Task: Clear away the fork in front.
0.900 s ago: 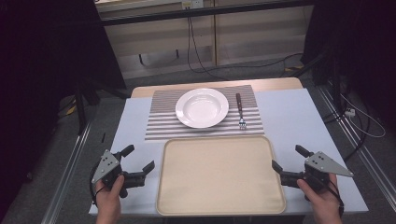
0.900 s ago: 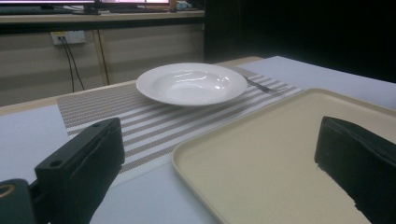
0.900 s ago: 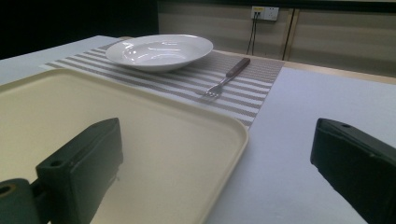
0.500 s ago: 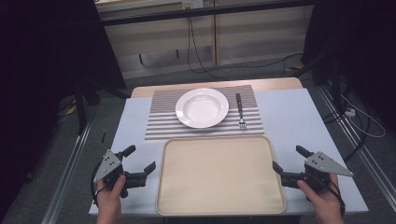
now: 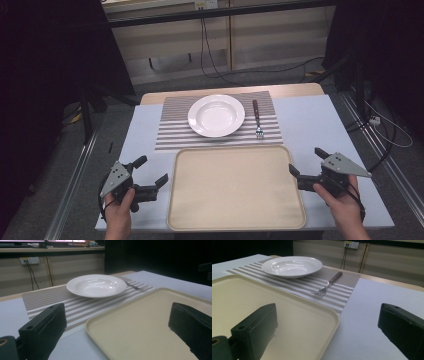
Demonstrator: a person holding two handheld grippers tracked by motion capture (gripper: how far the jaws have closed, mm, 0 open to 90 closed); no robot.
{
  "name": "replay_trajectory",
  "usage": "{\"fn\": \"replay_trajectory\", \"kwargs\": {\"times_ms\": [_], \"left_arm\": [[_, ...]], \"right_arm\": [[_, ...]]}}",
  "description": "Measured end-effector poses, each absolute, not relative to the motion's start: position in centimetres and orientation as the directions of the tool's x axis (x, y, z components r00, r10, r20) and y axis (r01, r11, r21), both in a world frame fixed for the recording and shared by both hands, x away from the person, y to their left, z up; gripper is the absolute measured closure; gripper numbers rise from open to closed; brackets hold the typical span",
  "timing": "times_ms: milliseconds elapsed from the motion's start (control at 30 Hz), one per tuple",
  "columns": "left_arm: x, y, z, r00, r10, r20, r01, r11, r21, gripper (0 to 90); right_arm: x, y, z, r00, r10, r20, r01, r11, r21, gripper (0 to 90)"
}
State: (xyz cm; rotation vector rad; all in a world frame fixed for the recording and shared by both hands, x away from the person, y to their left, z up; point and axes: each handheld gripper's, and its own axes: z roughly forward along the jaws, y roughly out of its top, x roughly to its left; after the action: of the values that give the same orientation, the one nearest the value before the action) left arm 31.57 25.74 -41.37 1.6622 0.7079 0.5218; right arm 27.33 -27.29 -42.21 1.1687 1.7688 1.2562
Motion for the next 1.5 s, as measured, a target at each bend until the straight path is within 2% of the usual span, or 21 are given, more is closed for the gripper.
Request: {"fn": "replay_trajectory", "kwargs": {"times_ms": [867, 1033, 1500], "left_arm": [[31.3, 25.6, -41.6, 0.723, 0.690, -0.038, 0.178, -0.132, 0.975, 1.7], [31.4, 25.6, -41.6, 0.725, 0.688, -0.038, 0.177, -0.132, 0.975, 1.7], [31.5, 25.6, -41.6, 0.728, 0.683, -0.052, 0.183, -0.121, 0.976, 1.7]], "right_arm": [[33.3, -26.0, -40.9, -0.372, 0.928, 0.001, 0.304, 0.121, 0.945, 3.5], [35.1, -25.3, -40.7, -0.361, 0.932, 0.038, 0.319, 0.085, 0.944, 3.7], [38.6, -23.7, -40.2, -0.350, 0.937, 0.005, 0.337, 0.121, 0.934, 4.3]]}}
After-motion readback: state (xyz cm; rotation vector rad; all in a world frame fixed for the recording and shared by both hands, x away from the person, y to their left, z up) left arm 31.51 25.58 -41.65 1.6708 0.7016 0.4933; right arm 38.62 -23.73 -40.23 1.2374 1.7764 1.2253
